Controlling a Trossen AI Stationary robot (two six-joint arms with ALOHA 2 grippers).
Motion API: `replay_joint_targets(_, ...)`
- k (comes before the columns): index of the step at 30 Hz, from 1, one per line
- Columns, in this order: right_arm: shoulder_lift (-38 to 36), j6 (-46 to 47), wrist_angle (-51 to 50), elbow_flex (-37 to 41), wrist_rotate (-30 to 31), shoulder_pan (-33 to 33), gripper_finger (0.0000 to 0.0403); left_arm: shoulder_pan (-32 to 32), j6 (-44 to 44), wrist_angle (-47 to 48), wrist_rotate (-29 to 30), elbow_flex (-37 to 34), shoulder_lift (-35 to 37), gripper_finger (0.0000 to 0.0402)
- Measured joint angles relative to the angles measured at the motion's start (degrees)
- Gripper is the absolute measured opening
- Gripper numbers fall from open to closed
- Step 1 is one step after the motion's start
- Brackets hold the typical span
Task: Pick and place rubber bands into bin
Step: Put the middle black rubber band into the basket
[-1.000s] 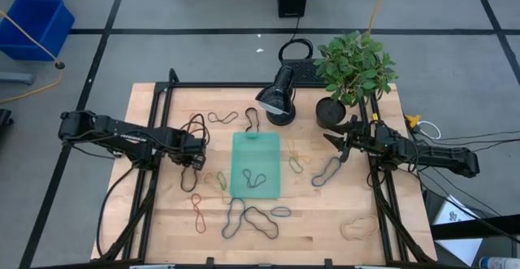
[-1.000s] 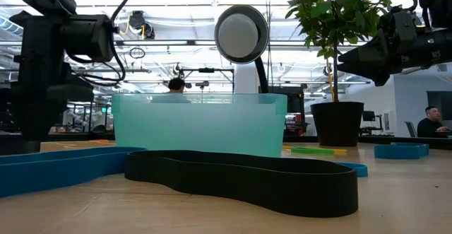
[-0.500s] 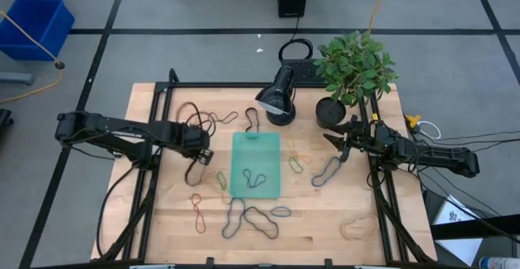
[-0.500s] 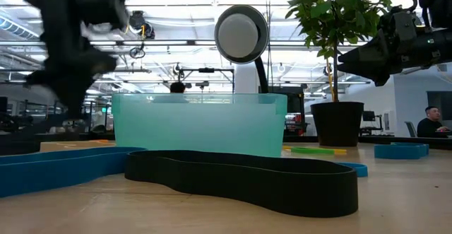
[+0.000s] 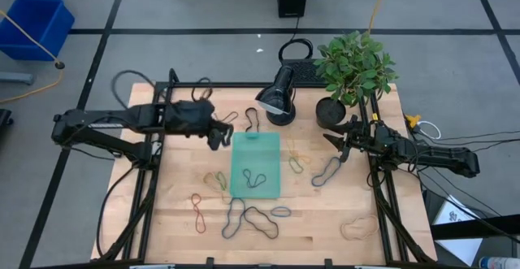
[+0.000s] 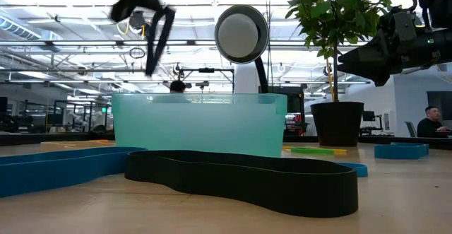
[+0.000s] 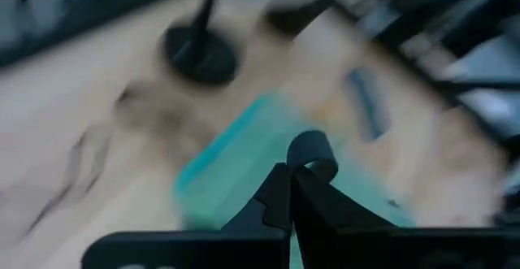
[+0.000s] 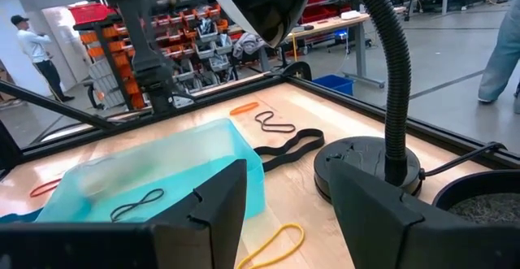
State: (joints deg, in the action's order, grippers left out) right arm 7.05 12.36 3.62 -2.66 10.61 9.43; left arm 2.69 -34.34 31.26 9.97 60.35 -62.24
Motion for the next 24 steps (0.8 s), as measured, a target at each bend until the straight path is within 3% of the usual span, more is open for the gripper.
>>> replay_joint_targets(3,0.0,0.0,0.0,0.0,0.0,0.0,0.0169,-1.0,6.4,-10.1,-3.1,1.0,-1.0,0.0008)
replay_joint_targets(8,0.0,0.0,0.0,0.0,0.1,0.0,0.0169,-2.9,12.8,-17.9,-7.9,1.3,-4.7,0.0005)
replay_joint_targets(15,0.0,0.0,0.0,0.0,0.1,0.0,0.0169,-5.3,18.2,-15.2,-10.4,1.3,-12.7,0.0004)
replay_joint_targets(24,0.0,0.0,0.0,0.0,0.1,0.0,0.0169,-6.2,17.5,-14.8,-11.5,1.3,-24.3,0.0006)
